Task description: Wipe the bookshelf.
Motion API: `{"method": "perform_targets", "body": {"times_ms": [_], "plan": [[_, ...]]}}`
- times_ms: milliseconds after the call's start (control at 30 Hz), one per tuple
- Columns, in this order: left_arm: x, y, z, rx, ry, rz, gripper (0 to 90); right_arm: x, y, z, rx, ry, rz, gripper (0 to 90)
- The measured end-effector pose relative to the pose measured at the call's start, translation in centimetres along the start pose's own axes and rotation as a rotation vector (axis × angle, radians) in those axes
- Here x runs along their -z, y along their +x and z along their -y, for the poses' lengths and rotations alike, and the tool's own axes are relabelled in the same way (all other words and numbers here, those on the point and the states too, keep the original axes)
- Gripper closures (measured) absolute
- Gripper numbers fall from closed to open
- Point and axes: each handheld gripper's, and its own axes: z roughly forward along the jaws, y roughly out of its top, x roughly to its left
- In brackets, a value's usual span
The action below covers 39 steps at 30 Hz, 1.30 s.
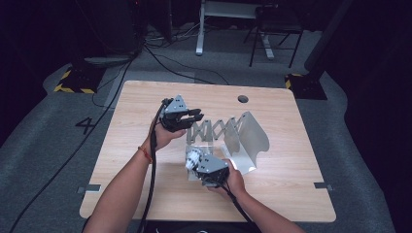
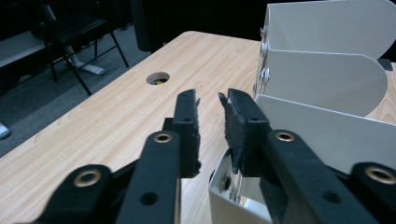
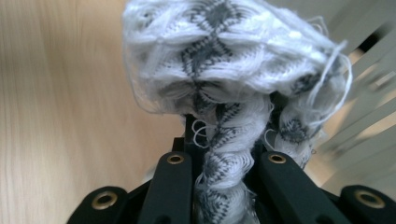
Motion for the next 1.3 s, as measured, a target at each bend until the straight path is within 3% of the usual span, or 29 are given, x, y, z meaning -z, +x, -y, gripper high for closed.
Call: {"method": "perform_targets", "body": {"times_ms": [33,133,233,367,500,567,667,700,867,1100,1133,1167,1233,1300], "plan": [[0.1,0.2,-0.1,0.022,0.002,-0.008,67.6,-0.9,0.8,1.1,0.017,0.069,-0.025,80.0],[0.6,0.3,-0.4,0.029,-0.009,-0.012,62.2,-1.5,1.2,2.0,0.017,0.127,-0.015,79.8],[0.9,0.2,-0.7,0.027,-0.005,-0.038,54.6,-1.4,0.7,2.3,-0.007,0.14,-0.024,79.7],[1.8,0.2,-1.4,0.024,-0.004,-0.062,50.9,-1.3,0.3,2.5,-0.02,0.153,-0.02,79.6],[3.3,0.1,-2.0,0.028,-0.012,-0.088,44.4,-0.8,-0.1,2.9,-0.026,0.164,-0.016,79.2],[4.7,-0.4,-2.0,0.011,-0.014,-0.113,42.0,0.1,-0.4,3.4,-0.058,0.175,-0.003,79.2],[5.7,-0.7,-1.7,0.006,-0.027,-0.123,39.1,1.8,-0.6,3.8,-0.059,0.182,0.003,79.2],[6.1,-0.9,-1.4,0.003,-0.029,-0.118,39.1,1.8,-0.6,3.8,-0.059,0.182,0.003,79.2],[8.5,-2.0,0.6,-0.02,0.019,-0.172,33.3,5.0,-1.9,5.2,-0.078,0.216,0.037,79.5],[10.1,-3.1,3.0,-0.024,0.082,-0.2,32.4,7.5,-3.4,7.7,-0.104,0.267,0.058,79.8],[10.4,-3.4,4.1,-0.022,0.108,-0.198,32.3,8.8,-4.0,8.7,-0.117,0.274,0.056,79.8],[10.4,-3.4,4.1,-0.022,0.108,-0.198,32.2,8.8,-4.0,8.7,-0.117,0.274,0.056,79.8],[10.4,-4.0,5.6,0.004,0.125,-0.187,32.2,10.2,-4.7,9.6,-0.141,0.272,0.033,79.7],[10.1,-5.0,8.0,0.013,0.18,-0.18,31.5,12.3,-5.2,11.1,-0.165,0.282,0.03,79.5]]}}
